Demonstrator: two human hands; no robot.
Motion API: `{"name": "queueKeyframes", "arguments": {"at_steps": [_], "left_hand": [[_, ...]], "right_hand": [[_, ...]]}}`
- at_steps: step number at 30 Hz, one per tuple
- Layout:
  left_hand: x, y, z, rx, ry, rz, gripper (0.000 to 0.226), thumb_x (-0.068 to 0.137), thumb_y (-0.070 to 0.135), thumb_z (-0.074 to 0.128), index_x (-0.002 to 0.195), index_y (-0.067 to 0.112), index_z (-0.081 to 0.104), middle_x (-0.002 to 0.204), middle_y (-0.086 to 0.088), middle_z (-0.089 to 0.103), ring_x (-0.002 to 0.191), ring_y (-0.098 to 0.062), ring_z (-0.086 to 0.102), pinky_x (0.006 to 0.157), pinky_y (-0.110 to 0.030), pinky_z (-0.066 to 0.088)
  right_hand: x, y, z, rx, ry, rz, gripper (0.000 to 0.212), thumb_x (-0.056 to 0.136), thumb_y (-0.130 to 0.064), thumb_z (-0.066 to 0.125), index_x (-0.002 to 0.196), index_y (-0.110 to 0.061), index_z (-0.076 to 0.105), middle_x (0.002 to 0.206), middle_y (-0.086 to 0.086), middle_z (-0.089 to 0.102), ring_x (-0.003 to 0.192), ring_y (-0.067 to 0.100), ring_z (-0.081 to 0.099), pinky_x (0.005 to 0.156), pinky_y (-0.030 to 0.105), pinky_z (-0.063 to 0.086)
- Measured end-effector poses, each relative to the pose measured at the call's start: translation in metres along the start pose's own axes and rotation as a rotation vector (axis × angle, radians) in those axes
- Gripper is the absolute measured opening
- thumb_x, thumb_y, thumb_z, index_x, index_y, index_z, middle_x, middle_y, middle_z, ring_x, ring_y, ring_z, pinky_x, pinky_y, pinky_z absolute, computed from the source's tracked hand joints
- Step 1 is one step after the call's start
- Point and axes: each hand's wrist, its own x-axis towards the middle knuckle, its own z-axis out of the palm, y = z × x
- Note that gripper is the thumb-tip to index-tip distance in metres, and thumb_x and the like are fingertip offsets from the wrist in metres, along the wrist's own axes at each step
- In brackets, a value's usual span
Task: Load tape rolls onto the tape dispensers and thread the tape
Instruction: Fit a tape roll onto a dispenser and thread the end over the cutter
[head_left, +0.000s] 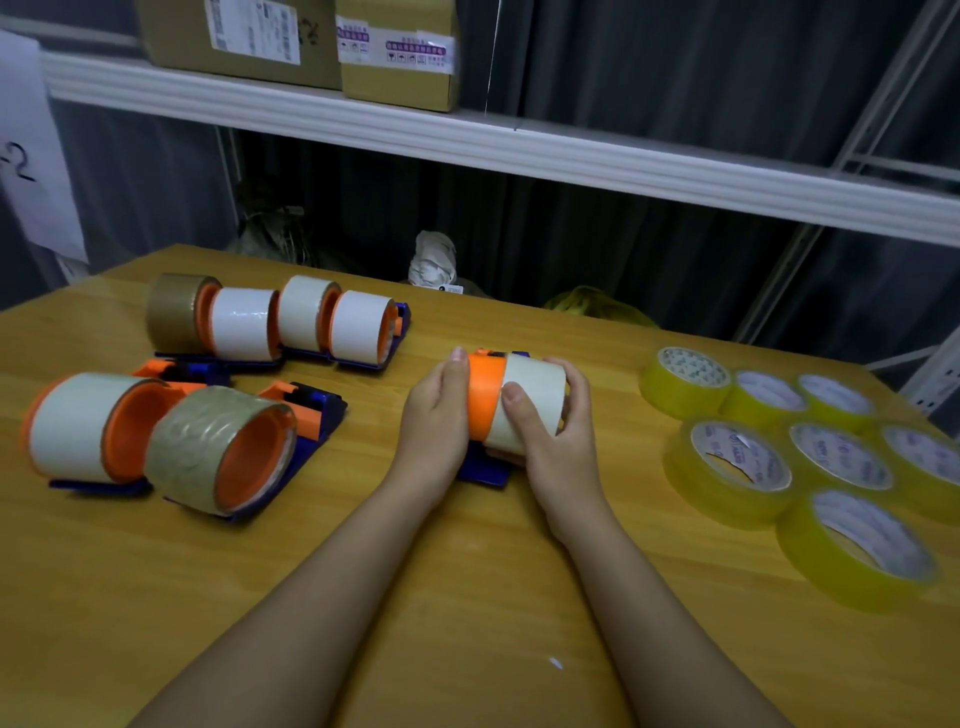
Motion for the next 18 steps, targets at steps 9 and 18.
{"name": "queueKeyframes", "arguments": {"at_steps": [9, 18], "left_hand": [[0.017, 0.006, -0.026, 0.066, 0.178, -0.018, 0.035, 0.101, 0.048, 0.028, 0.08, 0.028, 0.048, 0.073, 0.001, 0.047, 0.068, -0.012, 0.048, 0.066, -0.027, 0.037], [0.007, 0.002, -0.013, 0.082, -0.076, 0.055, 0.03, 0.101, 0.041, 0.032, 0.085, 0.032, 0.055, 0.074, 0.007, 0.056, 0.058, 0.012, 0.055, 0.063, -0.013, 0.043]], "right_hand": [[0.014, -0.006, -0.051, -0.47, 0.314, -0.058, 0.073, 0.081, -0.041, 0.073, 0.142, -0.043, 0.034, 0.137, -0.005, 0.036, 0.12, 0.007, 0.038, 0.094, 0.026, 0.036], [0.015, -0.006, -0.053, -1.054, 0.152, -0.157, 0.073, 0.088, -0.052, 0.059, 0.15, -0.035, 0.026, 0.159, 0.003, 0.019, 0.142, 0.025, 0.018, 0.112, 0.04, 0.025]]}}
